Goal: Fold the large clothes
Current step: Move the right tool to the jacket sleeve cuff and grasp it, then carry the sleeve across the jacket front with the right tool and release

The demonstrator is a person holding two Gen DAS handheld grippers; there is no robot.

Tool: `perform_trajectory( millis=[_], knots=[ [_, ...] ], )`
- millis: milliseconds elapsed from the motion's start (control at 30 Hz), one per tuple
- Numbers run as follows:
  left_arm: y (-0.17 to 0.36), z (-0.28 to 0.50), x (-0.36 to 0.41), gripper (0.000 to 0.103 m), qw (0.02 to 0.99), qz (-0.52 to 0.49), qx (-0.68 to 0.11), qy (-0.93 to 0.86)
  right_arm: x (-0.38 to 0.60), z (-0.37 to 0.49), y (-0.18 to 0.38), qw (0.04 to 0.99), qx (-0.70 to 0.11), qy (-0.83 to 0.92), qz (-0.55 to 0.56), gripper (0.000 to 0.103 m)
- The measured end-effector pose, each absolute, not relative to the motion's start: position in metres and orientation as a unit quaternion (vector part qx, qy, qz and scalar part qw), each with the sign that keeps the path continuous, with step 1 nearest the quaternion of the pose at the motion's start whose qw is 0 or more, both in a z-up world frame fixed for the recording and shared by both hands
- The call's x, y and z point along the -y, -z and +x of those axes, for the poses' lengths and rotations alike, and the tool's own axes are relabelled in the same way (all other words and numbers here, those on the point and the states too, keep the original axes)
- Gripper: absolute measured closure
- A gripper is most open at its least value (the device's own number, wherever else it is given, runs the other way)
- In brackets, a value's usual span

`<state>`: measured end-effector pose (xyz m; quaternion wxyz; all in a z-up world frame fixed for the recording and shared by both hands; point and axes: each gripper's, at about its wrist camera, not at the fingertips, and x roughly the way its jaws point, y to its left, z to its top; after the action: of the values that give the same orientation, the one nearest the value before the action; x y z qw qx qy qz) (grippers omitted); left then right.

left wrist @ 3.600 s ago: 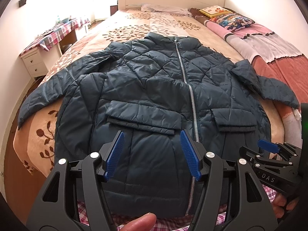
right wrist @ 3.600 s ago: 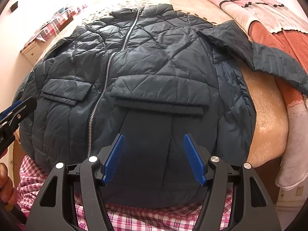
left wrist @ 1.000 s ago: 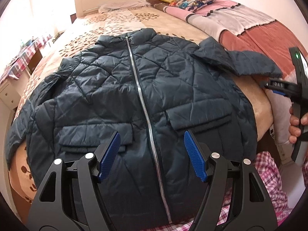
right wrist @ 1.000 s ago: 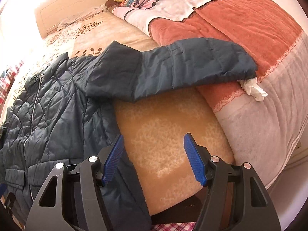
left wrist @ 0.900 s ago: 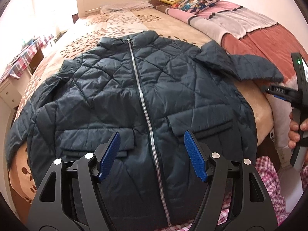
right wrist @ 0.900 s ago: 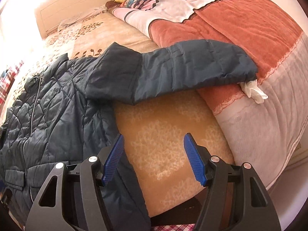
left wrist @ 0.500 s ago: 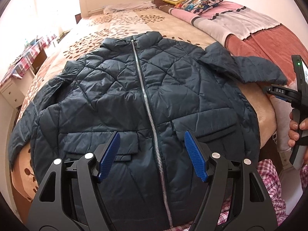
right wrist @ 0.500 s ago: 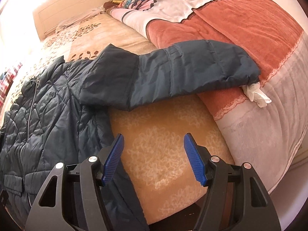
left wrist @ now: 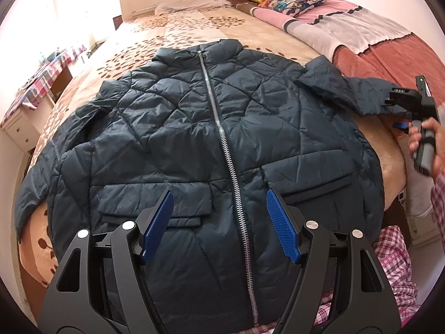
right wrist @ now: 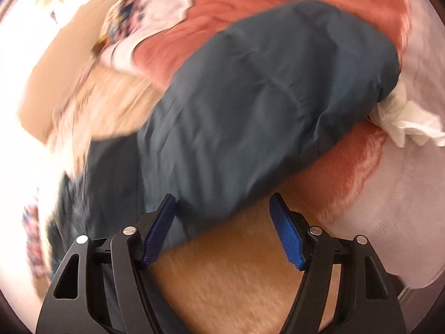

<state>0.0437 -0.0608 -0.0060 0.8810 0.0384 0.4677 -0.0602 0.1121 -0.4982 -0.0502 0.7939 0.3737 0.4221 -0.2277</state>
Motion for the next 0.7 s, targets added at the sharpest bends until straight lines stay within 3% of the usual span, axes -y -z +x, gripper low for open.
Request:
perform_trajectory(
  millis=[33,133,167,200,700],
  knots=[
    [0.007,0.044,0.059,0.034,0.88,0.037,-0.469,0.059,0.503,0.113,0.051,0.79,-0.414,0.229,0.39,0.045],
    [0.009,0.044,0.054,0.034,0.879,0.032,-0.472,0.054,0.515,0.118,0.052,0.785,-0.398,0.233,0.414,0.075],
    [0.009,0.044,0.052,0.034,0.88,0.03,-0.472,0.053,0.517,0.118,0.05,0.786,-0.395,0.234,0.414,0.09],
    [0.009,0.043,0.05,0.034,0.88,0.027,-0.472,0.052,0.518,0.119,0.048,0.789,-0.391,0.231,0.414,0.094],
    [0.005,0.031,-0.008,0.034,0.894,-0.039,-0.446,0.012,0.351,0.153,-0.113,0.954,-0.262,0.091,0.112,0.097]
  ],
)
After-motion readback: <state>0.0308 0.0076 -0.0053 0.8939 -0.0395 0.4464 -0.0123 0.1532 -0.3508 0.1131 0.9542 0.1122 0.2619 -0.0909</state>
